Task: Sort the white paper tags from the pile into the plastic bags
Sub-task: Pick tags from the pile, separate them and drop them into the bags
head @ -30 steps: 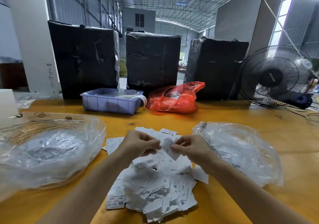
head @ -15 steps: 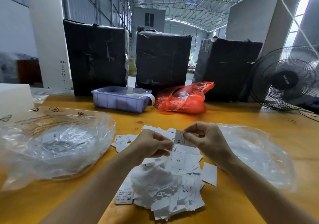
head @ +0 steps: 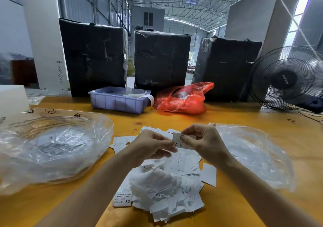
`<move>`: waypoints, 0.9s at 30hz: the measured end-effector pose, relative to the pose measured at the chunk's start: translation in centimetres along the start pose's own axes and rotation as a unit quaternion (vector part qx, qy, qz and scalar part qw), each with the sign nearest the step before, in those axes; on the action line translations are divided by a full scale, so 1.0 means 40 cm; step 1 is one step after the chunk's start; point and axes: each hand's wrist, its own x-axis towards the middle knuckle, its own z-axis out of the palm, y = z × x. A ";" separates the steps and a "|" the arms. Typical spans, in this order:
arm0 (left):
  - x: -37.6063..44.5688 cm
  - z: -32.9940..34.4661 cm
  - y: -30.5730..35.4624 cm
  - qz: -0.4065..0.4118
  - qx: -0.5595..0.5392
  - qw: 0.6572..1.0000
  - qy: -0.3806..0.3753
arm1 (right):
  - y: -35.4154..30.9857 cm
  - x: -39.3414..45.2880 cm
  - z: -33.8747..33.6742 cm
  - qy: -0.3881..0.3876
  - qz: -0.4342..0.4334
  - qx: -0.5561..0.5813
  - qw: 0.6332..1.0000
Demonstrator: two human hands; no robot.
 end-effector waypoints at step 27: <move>0.003 -0.004 -0.003 0.004 -0.002 1.000 0.005 | -0.002 -0.002 0.002 0.041 -0.042 -0.020 0.998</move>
